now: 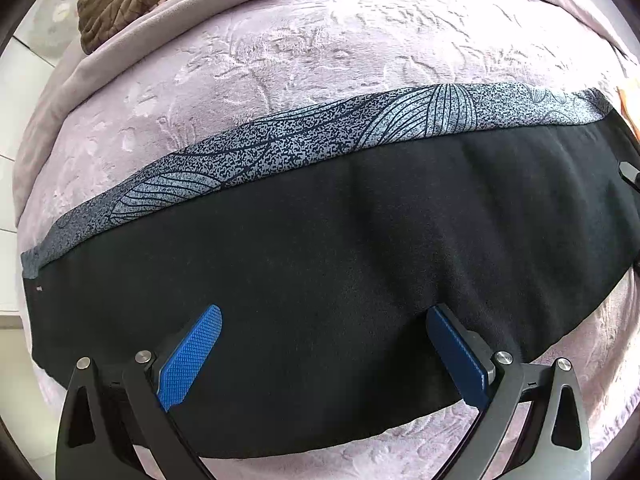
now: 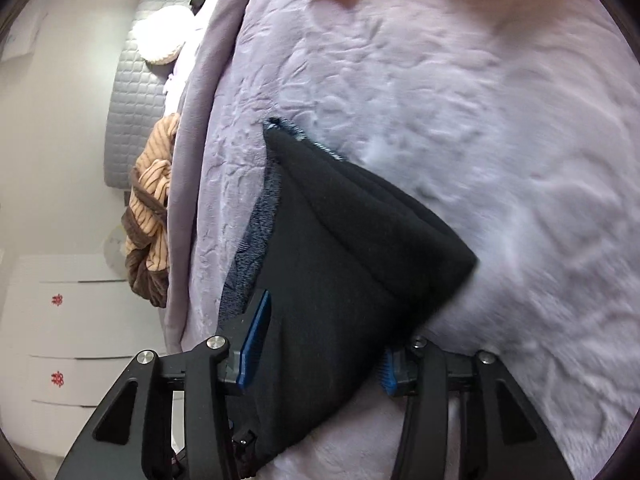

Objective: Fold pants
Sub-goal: 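Grasp the black trouser leg end with the right gripper and lift it, then fold the held leg end over onto the trousers with the right gripper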

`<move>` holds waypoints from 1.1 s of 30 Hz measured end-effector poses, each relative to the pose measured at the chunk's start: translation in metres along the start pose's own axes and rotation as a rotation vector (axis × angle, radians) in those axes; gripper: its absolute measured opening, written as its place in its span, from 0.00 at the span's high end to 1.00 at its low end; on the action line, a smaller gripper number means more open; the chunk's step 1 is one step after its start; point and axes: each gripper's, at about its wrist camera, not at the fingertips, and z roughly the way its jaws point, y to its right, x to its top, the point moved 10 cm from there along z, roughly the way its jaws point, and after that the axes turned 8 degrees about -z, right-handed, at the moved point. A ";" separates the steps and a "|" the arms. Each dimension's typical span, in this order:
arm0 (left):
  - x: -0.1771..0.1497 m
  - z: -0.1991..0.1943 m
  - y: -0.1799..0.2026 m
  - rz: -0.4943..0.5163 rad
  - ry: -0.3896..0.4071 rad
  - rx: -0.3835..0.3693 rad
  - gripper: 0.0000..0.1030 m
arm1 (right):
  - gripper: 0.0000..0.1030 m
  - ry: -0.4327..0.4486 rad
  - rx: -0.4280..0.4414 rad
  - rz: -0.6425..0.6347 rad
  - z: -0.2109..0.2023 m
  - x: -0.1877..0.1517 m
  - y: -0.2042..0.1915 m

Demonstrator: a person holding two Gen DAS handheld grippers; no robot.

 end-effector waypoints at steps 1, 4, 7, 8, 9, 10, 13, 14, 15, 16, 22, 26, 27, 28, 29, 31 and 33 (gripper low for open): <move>0.000 -0.002 0.001 0.003 0.002 -0.002 0.00 | 0.59 -0.005 -0.006 0.000 -0.001 0.001 -0.002; 0.001 -0.016 0.004 -0.004 0.021 -0.026 0.26 | 0.85 0.012 0.060 0.013 -0.012 0.002 -0.012; 0.011 -0.034 0.009 -0.014 0.072 -0.044 0.33 | 0.87 0.027 0.140 0.000 -0.023 0.003 -0.033; 0.016 -0.041 0.013 -0.013 0.101 -0.053 0.33 | 0.87 0.027 0.154 -0.011 -0.025 0.003 -0.039; 0.021 -0.047 0.019 -0.010 0.127 -0.065 0.33 | 0.87 0.029 0.168 -0.027 -0.027 0.002 -0.047; 0.026 -0.050 0.029 -0.002 0.144 -0.084 0.33 | 0.87 0.030 0.182 -0.043 -0.029 0.002 -0.055; 0.023 -0.033 0.069 0.062 0.116 -0.116 0.32 | 0.87 0.033 0.205 -0.073 -0.029 0.000 -0.071; 0.016 -0.019 0.079 0.085 0.072 -0.101 0.32 | 0.87 0.033 0.207 -0.082 -0.029 0.000 -0.074; 0.012 -0.009 0.082 0.089 0.075 -0.068 0.32 | 0.86 0.034 0.203 -0.087 -0.029 -0.001 -0.076; 0.010 -0.006 0.085 0.096 0.092 -0.046 0.32 | 0.86 0.026 0.195 -0.092 -0.028 -0.003 -0.077; 0.005 -0.027 0.063 0.032 0.047 -0.138 0.28 | 0.87 0.009 0.137 -0.204 -0.029 -0.014 -0.109; 0.001 -0.050 0.013 -0.019 0.099 -0.129 0.28 | 0.87 -0.005 0.067 -0.359 -0.035 -0.026 -0.152; -0.002 -0.054 -0.003 -0.031 0.107 -0.124 0.28 | 0.87 -0.012 0.044 -0.407 -0.034 -0.032 -0.162; -0.006 -0.056 -0.020 -0.044 0.112 -0.119 0.28 | 0.87 -0.019 0.011 -0.474 -0.031 -0.042 -0.179; -0.012 -0.060 -0.040 -0.066 0.115 -0.110 0.28 | 0.87 -0.025 -0.011 -0.520 -0.027 -0.049 -0.191; -0.021 -0.063 -0.072 -0.104 0.115 -0.092 0.20 | 0.87 -0.044 -0.058 -0.619 -0.013 -0.070 -0.217; -0.033 -0.065 -0.106 -0.152 0.120 -0.075 0.14 | 0.86 -0.072 -0.081 -0.682 0.001 -0.094 -0.235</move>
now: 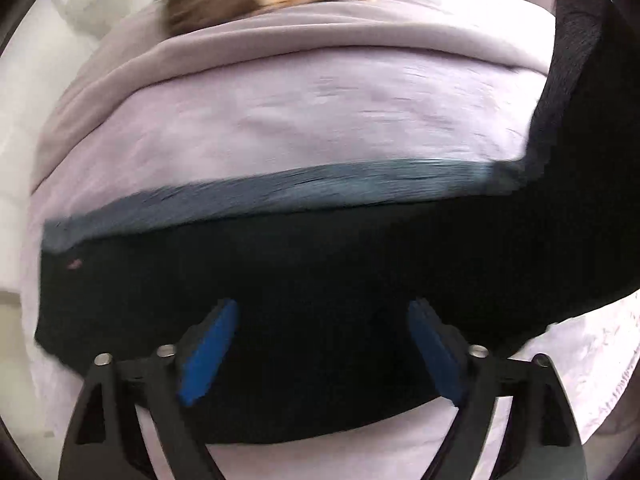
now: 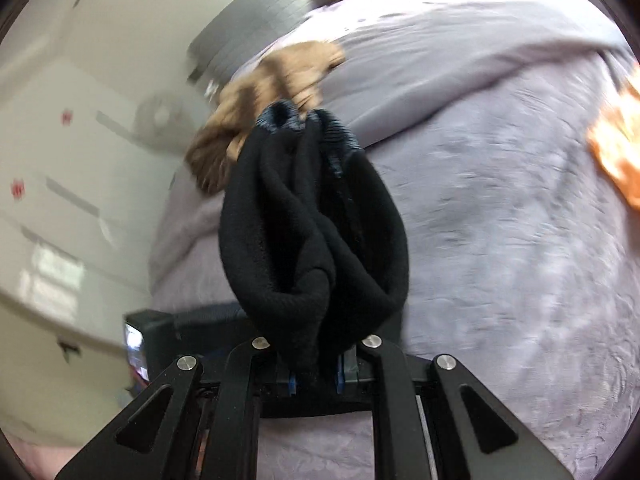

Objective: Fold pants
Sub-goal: 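Fold the held leg end over onto the trousers with the right gripper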

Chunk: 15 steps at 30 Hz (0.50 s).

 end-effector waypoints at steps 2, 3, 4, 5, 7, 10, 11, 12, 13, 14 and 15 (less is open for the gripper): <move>-0.009 -0.003 -0.042 -0.059 -0.009 0.025 0.14 | 0.86 -0.051 -0.017 -0.090 0.028 -0.009 -0.040; -0.013 -0.004 -0.058 -0.080 -0.015 0.036 0.14 | 0.86 -0.076 -0.029 -0.126 0.041 -0.016 -0.052; -0.018 -0.003 -0.076 -0.106 -0.026 0.052 0.14 | 0.86 -0.116 -0.049 -0.182 0.062 -0.027 -0.072; -0.024 -0.003 -0.095 -0.132 -0.038 0.064 0.14 | 0.86 -0.148 -0.069 -0.232 0.081 -0.037 -0.087; -0.032 -0.002 -0.123 -0.168 -0.056 0.086 0.14 | 0.85 -0.206 -0.107 -0.307 0.110 -0.060 -0.109; -0.044 -0.002 -0.158 -0.197 -0.074 0.107 0.14 | 0.82 -0.289 -0.204 -0.376 0.160 -0.094 -0.124; -0.041 0.000 -0.158 -0.200 -0.076 0.109 0.14 | 0.79 -0.296 -0.250 -0.394 0.170 -0.100 -0.124; -0.044 0.000 -0.165 -0.202 -0.075 0.107 0.14 | 0.77 -0.305 -0.309 -0.418 0.177 -0.104 -0.126; -0.045 -0.001 -0.170 -0.201 -0.076 0.106 0.14 | 0.76 -0.309 -0.362 -0.449 0.181 -0.108 -0.129; -0.045 -0.001 -0.175 -0.202 -0.077 0.104 0.14 | 0.68 -0.312 -0.414 -0.504 0.182 -0.112 -0.135; -0.043 -0.002 -0.179 -0.203 -0.079 0.098 0.14 | 0.57 -0.316 -0.453 -0.559 0.182 -0.114 -0.142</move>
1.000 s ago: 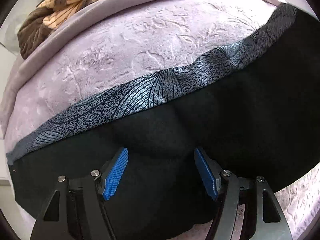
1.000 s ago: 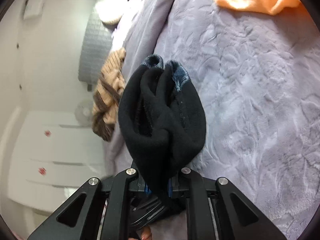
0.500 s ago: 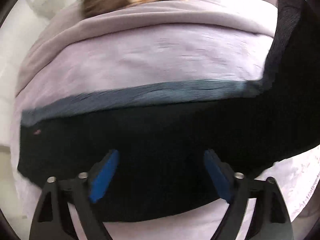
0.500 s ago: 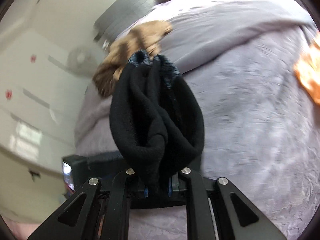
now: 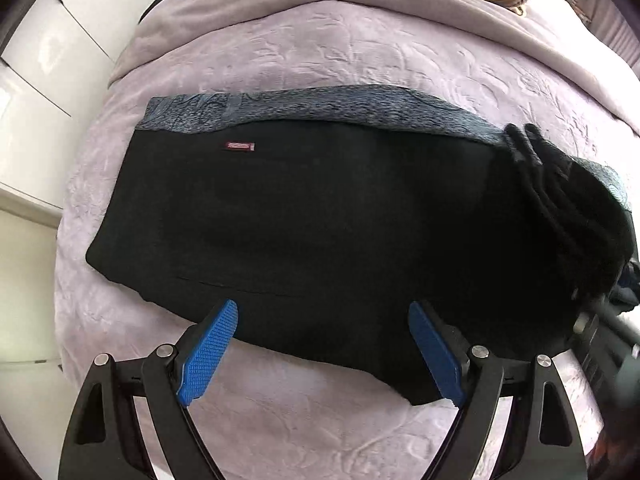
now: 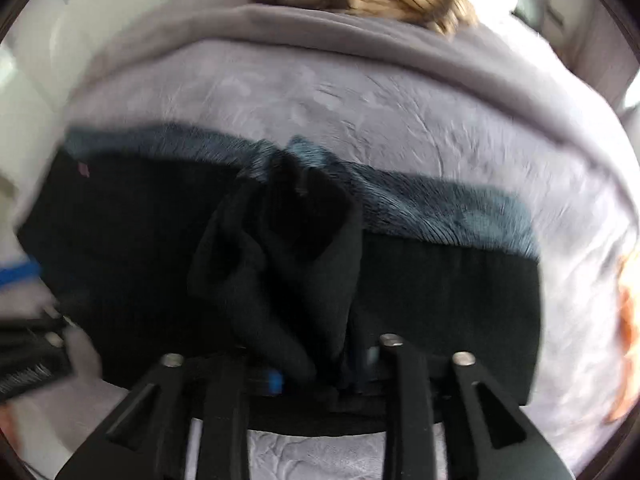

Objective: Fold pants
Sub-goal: 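Fold the held leg end over onto the trousers with the right gripper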

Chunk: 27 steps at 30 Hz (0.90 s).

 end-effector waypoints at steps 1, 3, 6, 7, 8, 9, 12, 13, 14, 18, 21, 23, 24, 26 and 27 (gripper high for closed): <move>0.003 -0.004 0.003 -0.004 -0.002 -0.010 0.14 | 0.52 -0.002 -0.044 -0.059 -0.004 0.001 -0.008; 0.010 -0.010 0.000 -0.013 0.004 -0.033 0.14 | 0.48 0.025 -0.087 -0.160 -0.019 0.004 -0.025; 0.019 -0.022 0.010 -0.002 0.012 -0.076 0.14 | 0.48 0.092 -0.010 -0.228 -0.054 -0.001 -0.041; 0.020 -0.027 0.016 0.008 0.015 -0.096 0.14 | 0.48 0.101 0.050 -0.203 -0.062 -0.005 -0.040; 0.021 -0.033 0.025 0.020 0.018 -0.115 0.14 | 0.48 0.103 0.144 -0.129 -0.070 -0.011 -0.031; 0.027 -0.037 0.033 0.039 0.015 -0.141 0.14 | 0.47 0.095 0.226 -0.029 -0.073 -0.017 -0.017; 0.023 -0.050 0.073 0.103 -0.010 -0.235 0.14 | 0.47 0.025 0.462 0.422 -0.060 -0.044 0.043; 0.021 -0.051 0.087 0.121 -0.026 -0.261 0.14 | 0.47 0.006 0.528 0.543 -0.052 -0.053 0.058; 0.018 -0.050 0.103 0.139 -0.051 -0.288 0.14 | 0.47 -0.012 0.606 0.687 -0.042 -0.065 0.075; 0.011 -0.043 0.137 0.163 -0.101 -0.317 0.14 | 0.47 -0.042 0.722 0.944 -0.016 -0.096 0.101; 0.017 -0.021 0.137 0.149 -0.140 -0.323 0.30 | 0.48 0.000 0.810 1.056 -0.009 -0.100 0.107; 0.012 -0.011 0.145 0.149 -0.190 -0.333 0.50 | 0.50 0.020 0.839 1.109 -0.003 -0.102 0.111; 0.009 -0.006 0.146 0.156 -0.201 -0.332 0.64 | 0.65 0.017 0.848 1.131 -0.003 -0.102 0.108; 0.007 -0.004 0.144 0.170 -0.195 -0.314 0.64 | 0.89 -0.008 0.871 1.185 0.007 -0.108 0.105; 0.007 -0.009 0.142 0.177 -0.176 -0.306 0.66 | 0.90 -0.010 0.875 1.199 0.010 -0.108 0.107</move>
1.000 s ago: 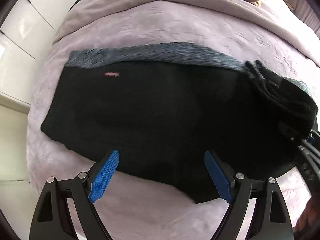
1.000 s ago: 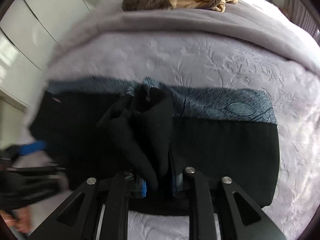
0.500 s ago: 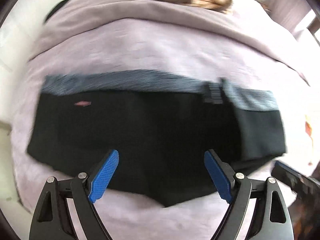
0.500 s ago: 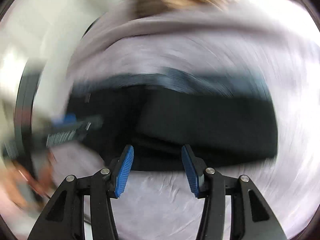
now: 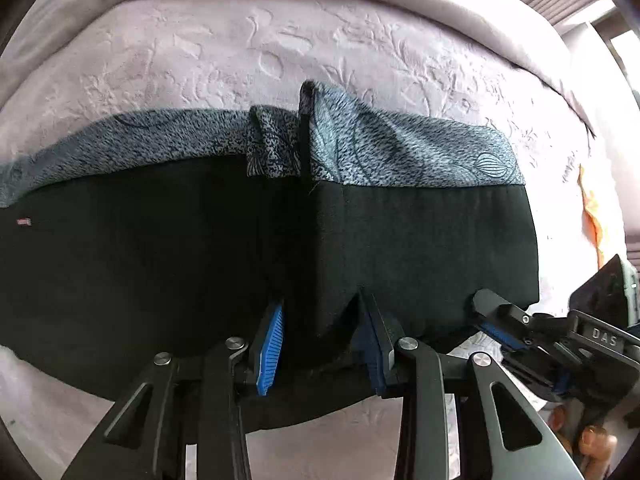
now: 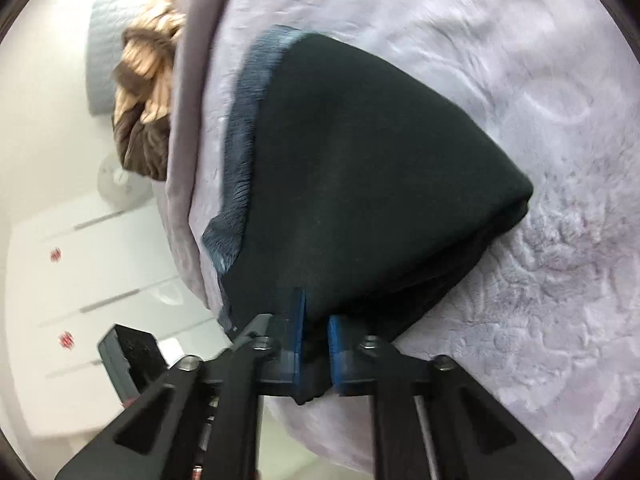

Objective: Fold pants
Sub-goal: 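Fold the held leg end over onto the trousers with the right gripper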

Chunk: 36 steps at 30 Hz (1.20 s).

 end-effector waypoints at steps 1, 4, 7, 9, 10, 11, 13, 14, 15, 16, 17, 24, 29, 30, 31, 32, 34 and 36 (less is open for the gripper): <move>-0.002 -0.008 0.001 0.012 0.023 0.007 0.66 | 0.91 0.000 -0.005 -0.019 -0.002 -0.001 -0.003; -0.016 -0.026 -0.001 0.042 0.079 0.030 0.66 | 0.95 -0.026 -0.027 -0.147 -0.015 -0.011 -0.022; -0.029 -0.010 -0.012 0.026 0.045 0.059 0.66 | 0.96 -0.068 -0.082 -0.227 -0.013 -0.024 -0.024; -0.031 0.004 -0.015 0.021 0.050 0.067 0.66 | 0.96 -0.077 -0.116 -0.214 -0.005 -0.025 -0.009; -0.033 0.006 -0.016 0.023 0.052 0.077 0.66 | 0.97 -0.079 -0.135 -0.208 -0.001 -0.024 0.001; -0.034 0.006 -0.016 0.029 0.058 0.085 0.66 | 0.97 -0.084 -0.155 -0.208 0.004 -0.023 0.010; -0.035 -0.005 -0.014 0.053 0.093 0.101 0.64 | 0.97 -0.113 -0.178 -0.226 0.009 -0.026 0.014; -0.036 -0.010 -0.014 0.062 0.107 0.117 0.50 | 0.97 -0.156 -0.201 -0.258 0.011 -0.032 0.012; -0.036 -0.018 -0.016 0.071 0.128 0.137 0.37 | 0.95 -0.199 -0.219 -0.297 0.010 -0.038 0.010; -0.036 -0.028 -0.018 0.076 0.152 0.146 0.36 | 0.92 -0.240 -0.226 -0.338 0.008 -0.046 0.006; -0.035 -0.035 -0.018 0.078 0.166 0.145 0.36 | 0.92 -0.264 -0.220 -0.381 0.002 -0.051 -0.001; 0.004 -0.072 0.003 0.085 0.261 0.141 0.36 | 0.86 -0.068 -0.249 -0.592 -0.054 0.018 -0.054; 0.048 -0.035 0.026 0.102 0.253 0.177 0.36 | 0.86 0.021 -0.325 -0.554 -0.054 0.093 -0.050; 0.048 -0.026 0.029 0.099 0.254 0.192 0.36 | 0.86 0.020 -0.336 -0.561 -0.049 0.099 -0.054; 0.051 -0.018 0.026 0.091 0.249 0.217 0.36 | 0.86 0.011 -0.340 -0.570 -0.043 0.102 -0.053; 0.052 -0.008 0.023 0.077 0.234 0.238 0.36 | 0.86 -0.008 -0.351 -0.580 -0.037 0.103 -0.051; 0.043 0.007 0.006 0.021 0.185 0.234 0.31 | 0.86 -0.062 -0.388 -0.571 -0.017 0.102 -0.040; 0.036 0.010 -0.006 -0.064 0.155 0.153 0.25 | 0.86 -0.079 -0.404 -0.572 -0.007 0.090 -0.029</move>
